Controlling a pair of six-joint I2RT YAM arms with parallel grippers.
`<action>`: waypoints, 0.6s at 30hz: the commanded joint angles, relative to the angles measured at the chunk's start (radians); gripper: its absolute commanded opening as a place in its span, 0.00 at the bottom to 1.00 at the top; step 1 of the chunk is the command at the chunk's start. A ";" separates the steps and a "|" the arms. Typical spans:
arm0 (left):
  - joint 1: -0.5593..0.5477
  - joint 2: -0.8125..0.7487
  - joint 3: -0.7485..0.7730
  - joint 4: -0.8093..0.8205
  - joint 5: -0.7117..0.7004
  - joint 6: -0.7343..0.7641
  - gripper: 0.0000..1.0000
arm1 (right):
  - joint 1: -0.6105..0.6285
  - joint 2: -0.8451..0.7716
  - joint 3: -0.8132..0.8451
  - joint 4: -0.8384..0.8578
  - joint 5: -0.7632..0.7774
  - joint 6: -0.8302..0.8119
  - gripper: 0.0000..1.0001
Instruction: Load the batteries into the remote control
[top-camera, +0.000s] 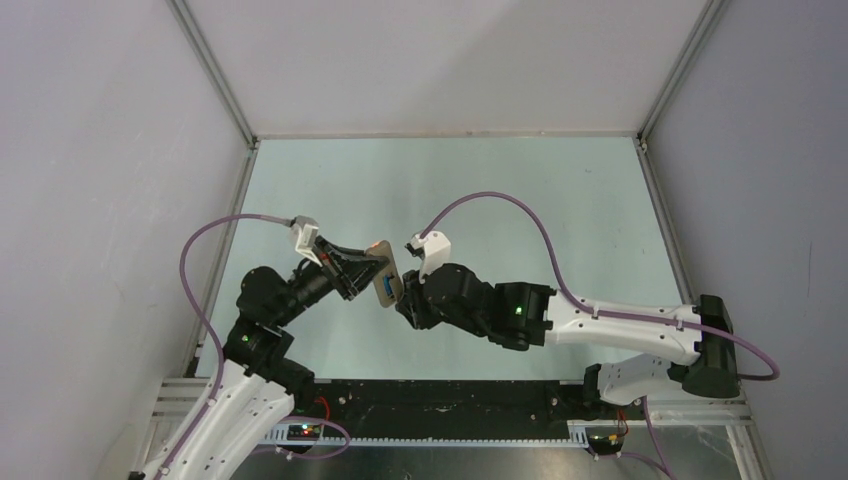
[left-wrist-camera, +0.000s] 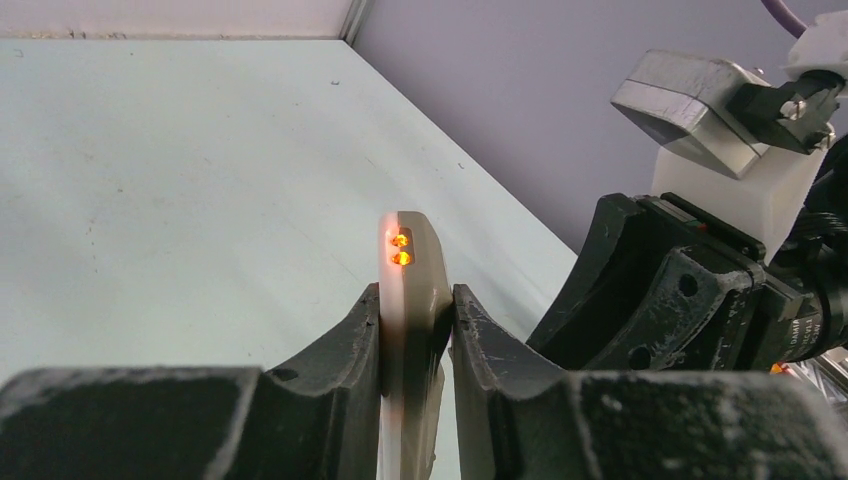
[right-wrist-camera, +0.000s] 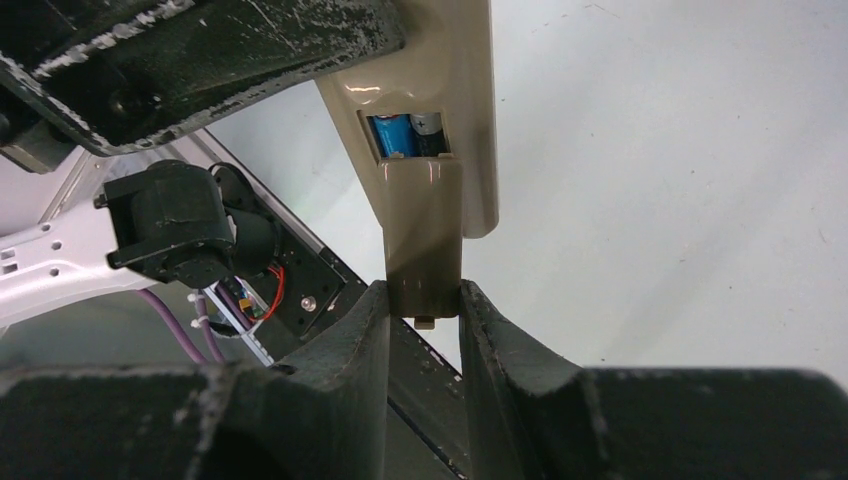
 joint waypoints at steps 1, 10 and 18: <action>-0.007 -0.004 0.001 0.064 -0.013 0.026 0.00 | 0.011 0.002 0.057 0.028 0.037 -0.004 0.20; -0.014 0.018 0.006 0.062 0.012 0.019 0.00 | 0.014 0.033 0.099 -0.011 0.059 -0.005 0.19; -0.016 0.023 0.013 0.063 0.012 0.016 0.00 | 0.006 0.058 0.124 -0.065 0.066 0.016 0.17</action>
